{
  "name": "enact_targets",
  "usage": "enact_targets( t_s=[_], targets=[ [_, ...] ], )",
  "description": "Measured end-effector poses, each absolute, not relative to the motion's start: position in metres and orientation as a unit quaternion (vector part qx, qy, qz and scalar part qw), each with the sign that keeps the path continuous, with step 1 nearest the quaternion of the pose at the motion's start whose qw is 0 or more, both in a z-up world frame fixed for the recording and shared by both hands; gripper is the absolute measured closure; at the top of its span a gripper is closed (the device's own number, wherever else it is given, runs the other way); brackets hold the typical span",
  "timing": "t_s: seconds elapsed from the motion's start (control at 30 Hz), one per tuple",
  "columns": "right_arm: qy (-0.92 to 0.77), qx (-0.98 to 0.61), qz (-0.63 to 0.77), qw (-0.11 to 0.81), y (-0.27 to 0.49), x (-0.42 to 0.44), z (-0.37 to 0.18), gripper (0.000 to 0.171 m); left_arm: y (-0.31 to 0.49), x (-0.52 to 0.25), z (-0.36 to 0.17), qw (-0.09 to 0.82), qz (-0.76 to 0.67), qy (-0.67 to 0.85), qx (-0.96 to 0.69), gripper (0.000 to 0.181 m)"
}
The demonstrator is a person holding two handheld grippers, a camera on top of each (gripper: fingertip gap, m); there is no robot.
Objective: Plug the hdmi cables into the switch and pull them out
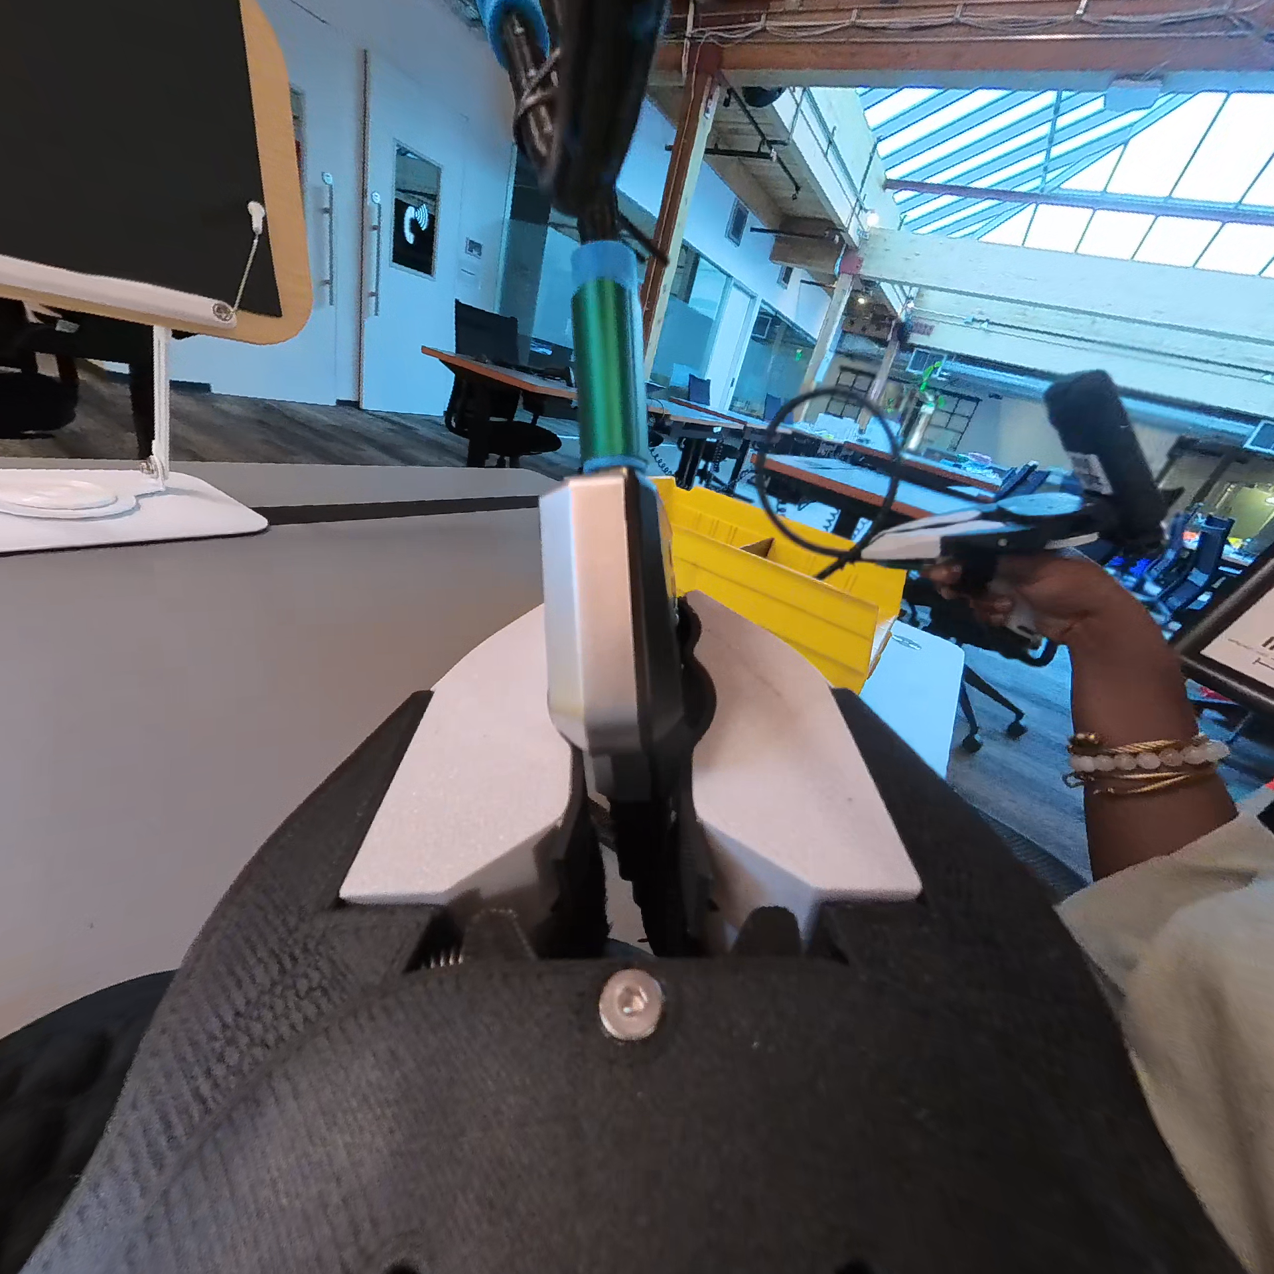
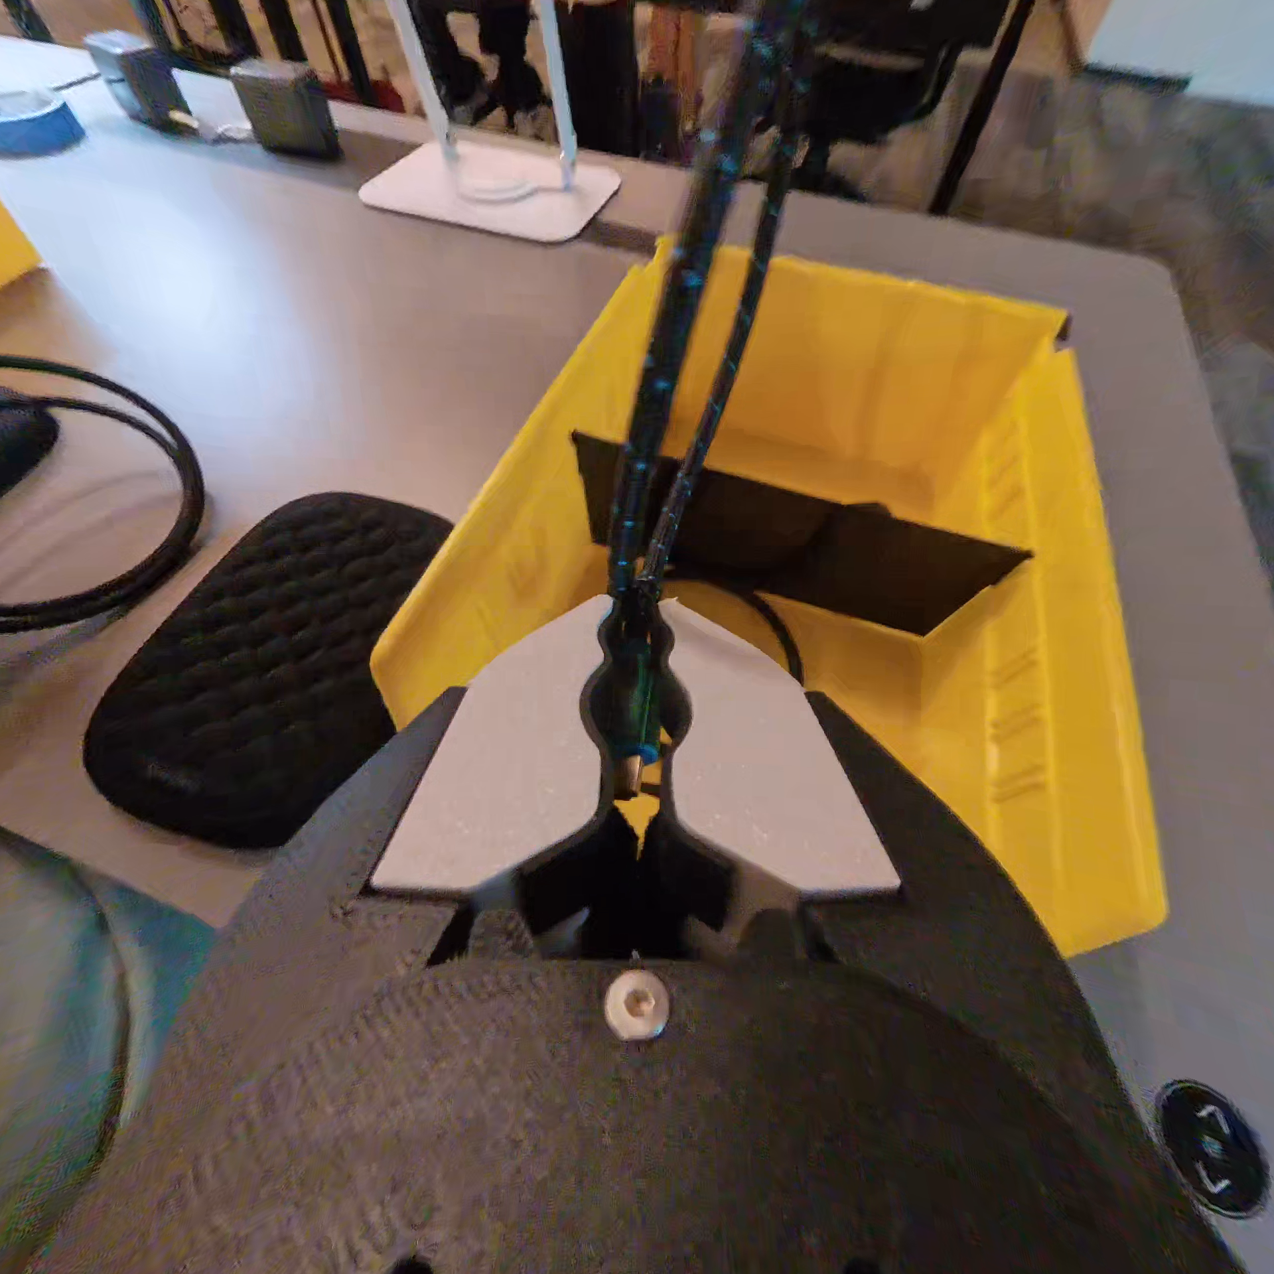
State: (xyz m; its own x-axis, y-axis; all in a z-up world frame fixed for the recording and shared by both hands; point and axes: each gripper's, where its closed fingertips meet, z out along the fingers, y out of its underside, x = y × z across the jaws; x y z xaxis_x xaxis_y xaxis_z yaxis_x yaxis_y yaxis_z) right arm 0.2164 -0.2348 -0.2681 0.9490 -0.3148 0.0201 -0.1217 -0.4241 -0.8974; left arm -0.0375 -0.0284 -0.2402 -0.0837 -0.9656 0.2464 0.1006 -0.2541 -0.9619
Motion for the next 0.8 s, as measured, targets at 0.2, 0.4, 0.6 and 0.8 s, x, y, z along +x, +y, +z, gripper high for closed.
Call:
enact_targets(
  t_s=[0.2,0.4,0.6,0.8],
  targets=[
    [0.169,-0.866,-0.084,0.463,-0.246,0.233,-0.302,0.142,-0.028,-0.037,-0.242,0.448,-0.589,0.435,-0.514,0.157],
    [0.149,-0.798,-0.163,0.56,-0.245,0.244,-0.257,0.054,-0.022,-0.038,-0.245,0.445,-0.59,0.426,-0.522,0.156],
    [0.196,-0.679,-0.143,0.693,-0.236,0.236,-0.199,0.026,-0.022,-0.038,-0.246,0.446,-0.588,0.427,-0.523,0.157],
    [0.253,-0.611,-0.133,0.738,-0.237,0.244,-0.179,0.025,-0.021,-0.038,-0.246,0.447,-0.585,0.428,-0.524,0.156]
  ],
)
